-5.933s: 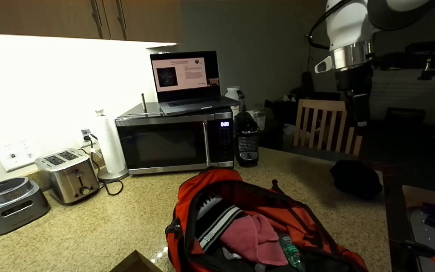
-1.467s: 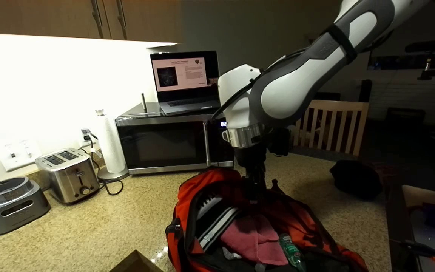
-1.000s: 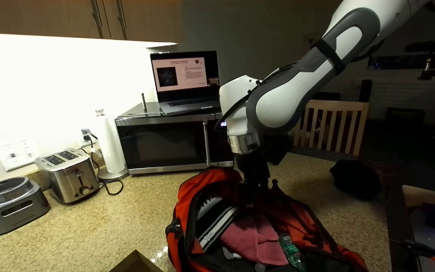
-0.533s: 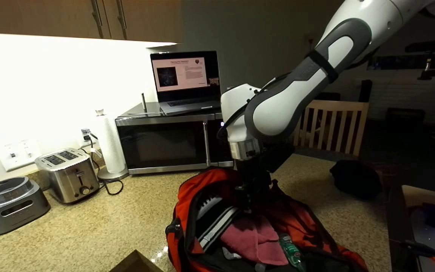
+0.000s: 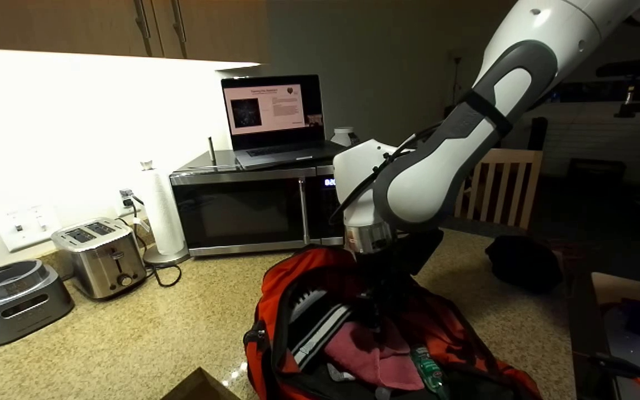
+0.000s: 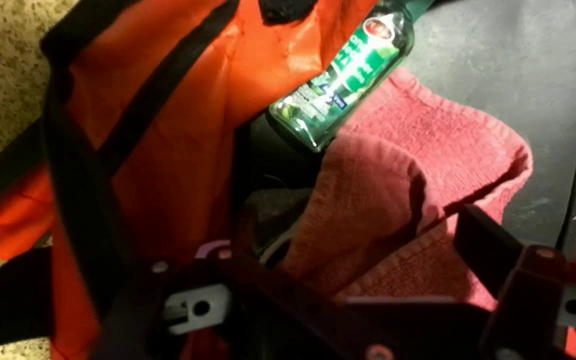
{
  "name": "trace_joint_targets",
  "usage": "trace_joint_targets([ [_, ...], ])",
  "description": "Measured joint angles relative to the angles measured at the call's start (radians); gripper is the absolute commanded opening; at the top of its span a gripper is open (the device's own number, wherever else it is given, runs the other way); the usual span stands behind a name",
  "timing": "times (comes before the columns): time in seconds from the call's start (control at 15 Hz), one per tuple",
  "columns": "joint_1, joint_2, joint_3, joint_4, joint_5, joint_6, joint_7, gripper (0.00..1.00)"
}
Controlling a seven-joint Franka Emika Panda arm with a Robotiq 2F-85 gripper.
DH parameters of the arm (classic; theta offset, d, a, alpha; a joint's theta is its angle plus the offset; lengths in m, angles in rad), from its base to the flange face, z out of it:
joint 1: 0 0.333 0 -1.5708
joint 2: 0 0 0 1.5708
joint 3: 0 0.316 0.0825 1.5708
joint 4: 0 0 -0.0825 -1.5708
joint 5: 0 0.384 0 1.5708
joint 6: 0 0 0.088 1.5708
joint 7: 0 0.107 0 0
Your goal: Remove the towel from the bag
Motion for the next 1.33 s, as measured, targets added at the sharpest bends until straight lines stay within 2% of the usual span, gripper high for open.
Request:
trace_joint_targets([
  [0.47, 0.018, 0.0, -0.026, -0.017, -0.068, 0.066, 0.0, 1.0],
  [0.53, 0.019, 0.0, -0.031, -0.016, -0.084, 0.074, 0.0, 0.75],
  [0.67, 0.019, 0.003, -0.036, -0.01, -0.091, 0.092, 0.0, 0.67],
  [0.87, 0.019, 0.016, -0.039, 0.004, -0.091, 0.105, 0.0, 0.45],
  [1.27, 0.019, 0.031, -0.04, 0.017, -0.087, 0.107, 0.0, 0.08],
  [1.33, 0.019, 0.031, -0.04, 0.017, -0.087, 0.108, 0.0, 0.06],
])
